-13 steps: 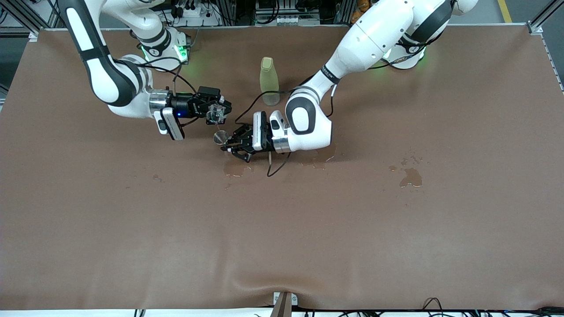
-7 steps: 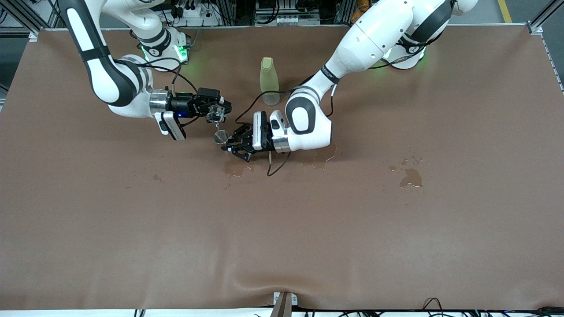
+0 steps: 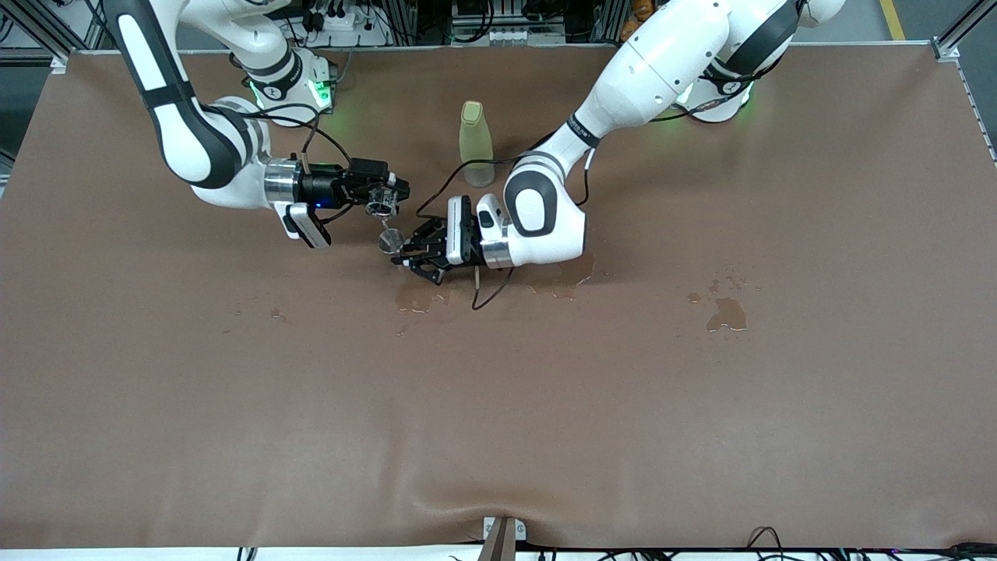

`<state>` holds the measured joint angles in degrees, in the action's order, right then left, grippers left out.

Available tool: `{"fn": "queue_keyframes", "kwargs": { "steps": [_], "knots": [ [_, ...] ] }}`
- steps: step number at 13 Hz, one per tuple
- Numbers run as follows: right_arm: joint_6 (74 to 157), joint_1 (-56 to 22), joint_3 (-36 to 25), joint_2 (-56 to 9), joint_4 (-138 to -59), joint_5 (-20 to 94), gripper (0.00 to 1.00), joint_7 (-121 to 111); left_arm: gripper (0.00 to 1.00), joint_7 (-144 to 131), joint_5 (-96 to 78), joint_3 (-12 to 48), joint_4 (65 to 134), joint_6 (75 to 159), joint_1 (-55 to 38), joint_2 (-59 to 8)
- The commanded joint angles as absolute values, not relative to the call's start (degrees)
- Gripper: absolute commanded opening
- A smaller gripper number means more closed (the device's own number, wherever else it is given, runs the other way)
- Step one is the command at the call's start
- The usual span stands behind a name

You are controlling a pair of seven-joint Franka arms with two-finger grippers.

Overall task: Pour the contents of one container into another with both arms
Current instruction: 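Tilt the beaker with the right gripper, pouring into the held jigger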

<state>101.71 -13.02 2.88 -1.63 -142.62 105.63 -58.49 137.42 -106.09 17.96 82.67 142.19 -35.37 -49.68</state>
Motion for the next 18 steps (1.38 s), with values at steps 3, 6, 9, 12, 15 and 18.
{"fn": "queue_keyframes", "kwargs": {
  "steps": [3,6,9,12,15,18],
  "knots": [
    [101.6,-13.1,2.6,0.5,-143.6,105.3,0.0,-51.0,0.0,138.7,-107.8,18.5,83.5,142.9,-35.2,-48.7],
    [101.5,-13.1,2.6,0.5,-143.4,105.3,0.0,-47.2,0.0,138.7,-107.8,18.5,83.5,142.9,-35.2,-48.7],
    [101.4,-13.2,2.6,0.5,-143.3,105.3,0.0,-44.3,0.0,138.7,-107.8,18.5,83.5,142.9,-35.2,-48.7],
    [101.4,-13.2,2.6,0.5,-142.9,105.3,0.0,-41.5,0.0,138.6,-107.8,18.5,83.6,142.9,-35.2,-48.5],
    [101.4,-13.2,2.5,0.5,-142.1,105.3,0.0,-38.2,0.0,138.5,-107.9,18.5,83.6,142.9,-35.2,-48.5],
    [101.4,-13.2,2.5,0.4,-141.9,105.3,0.0,-37.5,0.0,138.5,-107.9,18.5,83.7,142.9,-35.2,-48.5]
  ]
}}
